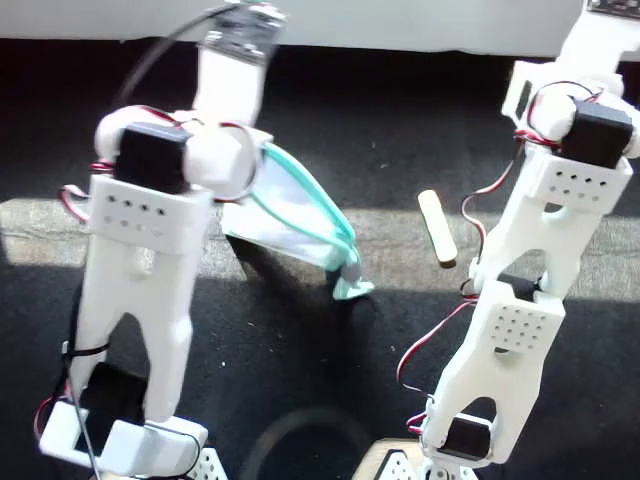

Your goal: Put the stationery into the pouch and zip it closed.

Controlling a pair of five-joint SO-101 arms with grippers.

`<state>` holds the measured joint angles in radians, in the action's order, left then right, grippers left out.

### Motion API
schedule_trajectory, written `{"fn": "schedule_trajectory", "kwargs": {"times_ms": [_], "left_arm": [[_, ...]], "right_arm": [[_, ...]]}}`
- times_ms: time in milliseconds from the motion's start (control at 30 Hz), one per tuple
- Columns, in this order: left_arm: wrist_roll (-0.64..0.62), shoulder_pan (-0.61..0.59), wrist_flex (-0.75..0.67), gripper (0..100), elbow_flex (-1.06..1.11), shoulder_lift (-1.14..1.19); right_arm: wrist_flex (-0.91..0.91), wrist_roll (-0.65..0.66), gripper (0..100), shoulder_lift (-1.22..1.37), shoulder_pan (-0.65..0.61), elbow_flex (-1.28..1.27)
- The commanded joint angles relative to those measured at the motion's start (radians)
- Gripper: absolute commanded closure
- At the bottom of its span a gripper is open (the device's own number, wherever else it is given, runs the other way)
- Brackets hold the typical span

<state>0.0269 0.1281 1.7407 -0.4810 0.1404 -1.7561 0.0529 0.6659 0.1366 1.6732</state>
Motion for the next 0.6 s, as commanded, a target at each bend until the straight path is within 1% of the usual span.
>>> {"fn": "schedule_trajectory", "kwargs": {"times_ms": [0, 133, 233, 300, 433, 567], "left_arm": [[-0.021, -0.015, 0.009, 99, 0.11, 0.025], [-0.023, -0.025, 0.011, 99, 0.107, 0.024], [-0.026, -0.061, -0.006, 99, 0.116, 0.035], [-0.026, -0.071, 0.02, 99, 0.108, 0.021], [-0.028, -0.137, 0.015, 99, 0.117, -0.019], [-0.026, -0.202, 0.012, 99, 0.127, -0.001]], "right_arm": [[-0.008, -0.009, 81.1, -0.054, -0.054, 0.071], [-0.008, -0.006, 81.1, -0.054, -0.079, 0.07], [-0.008, -0.005, 81.1, -0.054, -0.077, 0.068], [-0.01, -0.005, 81.1, -0.053, -0.073, 0.061], [-0.01, -0.005, 81.1, -0.061, -0.077, -0.067], [-0.008, -0.003, 81.1, -0.061, -0.079, -0.286]]}}
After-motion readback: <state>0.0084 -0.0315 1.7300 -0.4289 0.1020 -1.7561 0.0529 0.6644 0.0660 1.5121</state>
